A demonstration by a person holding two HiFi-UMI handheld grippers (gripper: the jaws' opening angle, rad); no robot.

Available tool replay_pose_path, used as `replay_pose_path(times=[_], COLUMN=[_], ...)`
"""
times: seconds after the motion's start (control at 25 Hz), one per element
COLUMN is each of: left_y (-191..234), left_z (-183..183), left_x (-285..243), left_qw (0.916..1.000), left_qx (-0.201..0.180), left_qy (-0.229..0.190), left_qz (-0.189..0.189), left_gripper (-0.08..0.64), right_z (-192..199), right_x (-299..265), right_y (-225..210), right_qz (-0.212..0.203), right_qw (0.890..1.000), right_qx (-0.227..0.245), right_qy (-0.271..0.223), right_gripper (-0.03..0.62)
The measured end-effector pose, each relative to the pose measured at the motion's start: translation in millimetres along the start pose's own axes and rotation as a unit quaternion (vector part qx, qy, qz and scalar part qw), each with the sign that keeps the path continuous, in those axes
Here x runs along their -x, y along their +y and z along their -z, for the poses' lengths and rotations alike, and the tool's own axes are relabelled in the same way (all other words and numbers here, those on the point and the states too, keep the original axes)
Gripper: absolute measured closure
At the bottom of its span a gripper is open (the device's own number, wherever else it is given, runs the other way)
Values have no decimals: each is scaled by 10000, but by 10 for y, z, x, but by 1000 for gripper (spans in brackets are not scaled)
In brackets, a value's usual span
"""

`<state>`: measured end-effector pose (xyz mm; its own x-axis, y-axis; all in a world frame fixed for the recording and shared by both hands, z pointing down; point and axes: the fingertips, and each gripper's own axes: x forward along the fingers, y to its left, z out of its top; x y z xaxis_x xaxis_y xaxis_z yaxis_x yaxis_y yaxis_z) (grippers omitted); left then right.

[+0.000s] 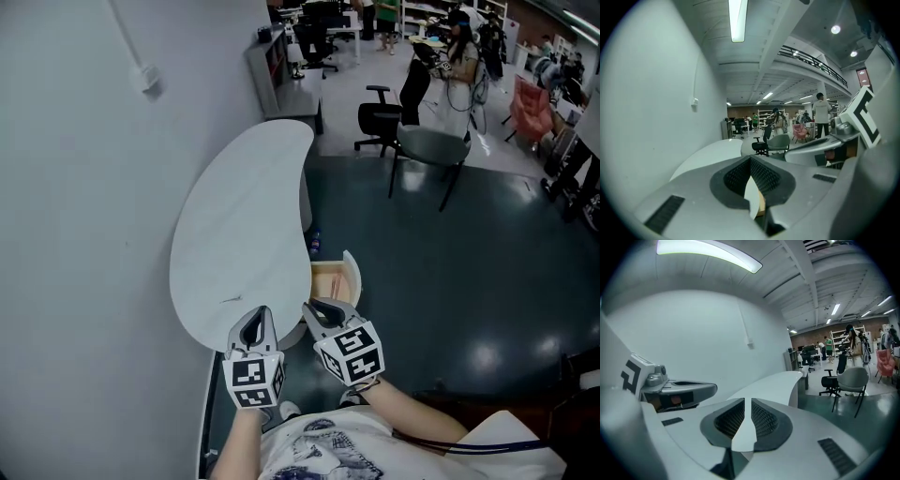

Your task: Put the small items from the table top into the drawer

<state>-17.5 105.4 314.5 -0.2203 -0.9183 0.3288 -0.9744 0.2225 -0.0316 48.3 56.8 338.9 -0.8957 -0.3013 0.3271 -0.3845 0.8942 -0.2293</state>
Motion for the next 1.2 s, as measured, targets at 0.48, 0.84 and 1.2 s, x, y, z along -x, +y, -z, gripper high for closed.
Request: replay_pose_path(times=[0.48,0.84,1.2], left_y=[878,1207,1338], left_z=[-42,84,181], left_x=[561,725,790], left_qw=[9991,9986,9990], left_qx=[172,331,257], left_qy=[-331,-334,-318], left_qz=[-201,-254,-184], left_gripper=[526,526,526], right_z=[-304,-214,-150], right_x=[-309,-467,-574], right_y=[942,1259,1314], right_qz=[-113,-75,69], right_qw=[9985,9985,9988], right_qx=[455,520,459], right_qy=[-267,-176,-138], right_gripper=[537,538,538])
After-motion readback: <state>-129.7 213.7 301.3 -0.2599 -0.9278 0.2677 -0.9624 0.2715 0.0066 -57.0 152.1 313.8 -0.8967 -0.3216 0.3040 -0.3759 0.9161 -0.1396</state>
